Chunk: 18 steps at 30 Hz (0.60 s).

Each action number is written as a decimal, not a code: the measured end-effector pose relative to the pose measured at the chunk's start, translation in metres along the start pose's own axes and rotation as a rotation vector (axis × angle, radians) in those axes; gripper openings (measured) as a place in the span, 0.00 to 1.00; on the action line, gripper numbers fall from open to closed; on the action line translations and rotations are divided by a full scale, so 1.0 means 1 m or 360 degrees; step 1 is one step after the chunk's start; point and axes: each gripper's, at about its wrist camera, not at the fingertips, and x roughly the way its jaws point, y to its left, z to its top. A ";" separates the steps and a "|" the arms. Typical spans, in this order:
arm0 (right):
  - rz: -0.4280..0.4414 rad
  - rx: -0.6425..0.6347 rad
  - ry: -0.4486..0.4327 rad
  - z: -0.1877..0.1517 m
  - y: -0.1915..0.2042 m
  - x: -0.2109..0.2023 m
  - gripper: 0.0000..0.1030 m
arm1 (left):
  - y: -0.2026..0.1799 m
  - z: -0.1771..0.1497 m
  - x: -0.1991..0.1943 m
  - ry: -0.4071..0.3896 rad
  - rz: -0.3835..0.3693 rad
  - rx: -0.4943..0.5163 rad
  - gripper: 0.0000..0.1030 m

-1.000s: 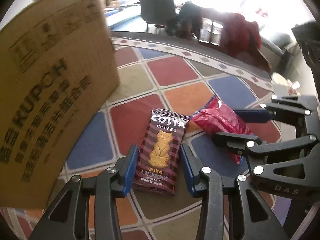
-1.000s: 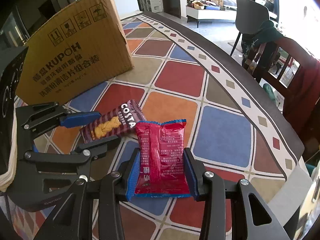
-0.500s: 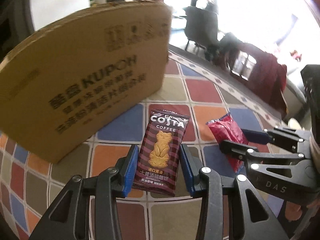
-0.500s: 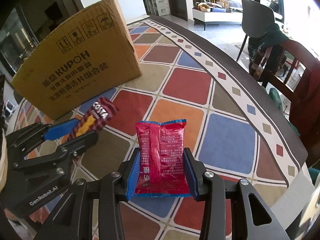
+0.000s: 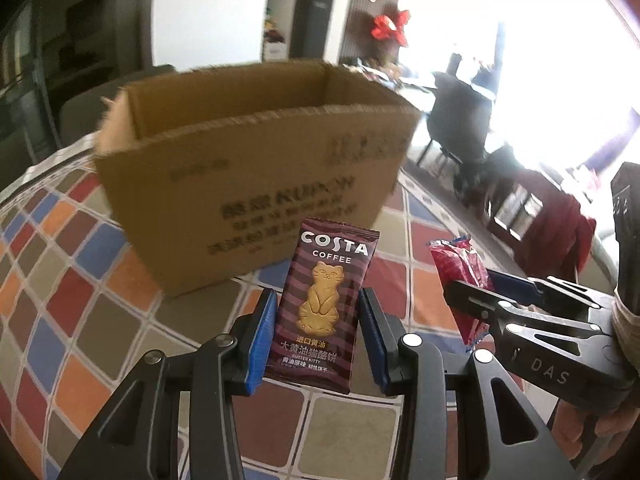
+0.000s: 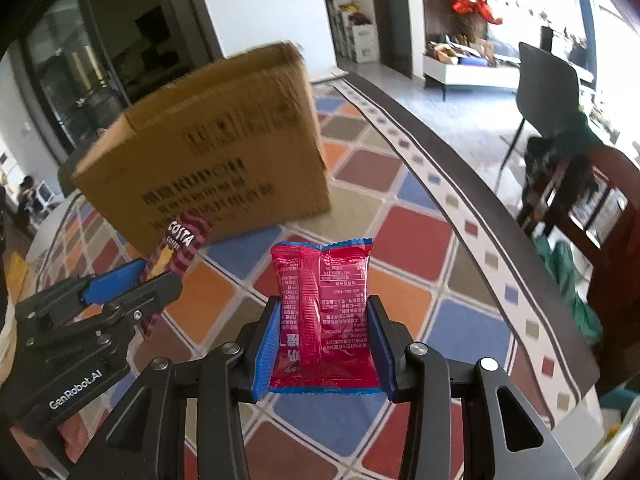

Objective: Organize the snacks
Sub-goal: 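Carry both snacks up and over the open box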

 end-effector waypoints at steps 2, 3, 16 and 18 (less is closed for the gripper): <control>0.0035 -0.0024 -0.0027 0.006 0.004 -0.006 0.41 | 0.003 0.002 -0.009 -0.0039 0.0018 -0.0039 0.40; 0.0048 -0.0038 -0.0042 0.008 0.006 -0.008 0.41 | 0.005 0.004 -0.014 -0.0056 0.0033 -0.0055 0.40; 0.0213 -0.0152 -0.0196 0.043 0.032 -0.039 0.41 | 0.014 0.034 -0.066 -0.0262 0.0192 -0.0111 0.40; 0.0228 -0.0164 -0.0224 0.049 0.035 -0.044 0.41 | 0.015 0.040 -0.071 -0.0288 0.0205 -0.0105 0.40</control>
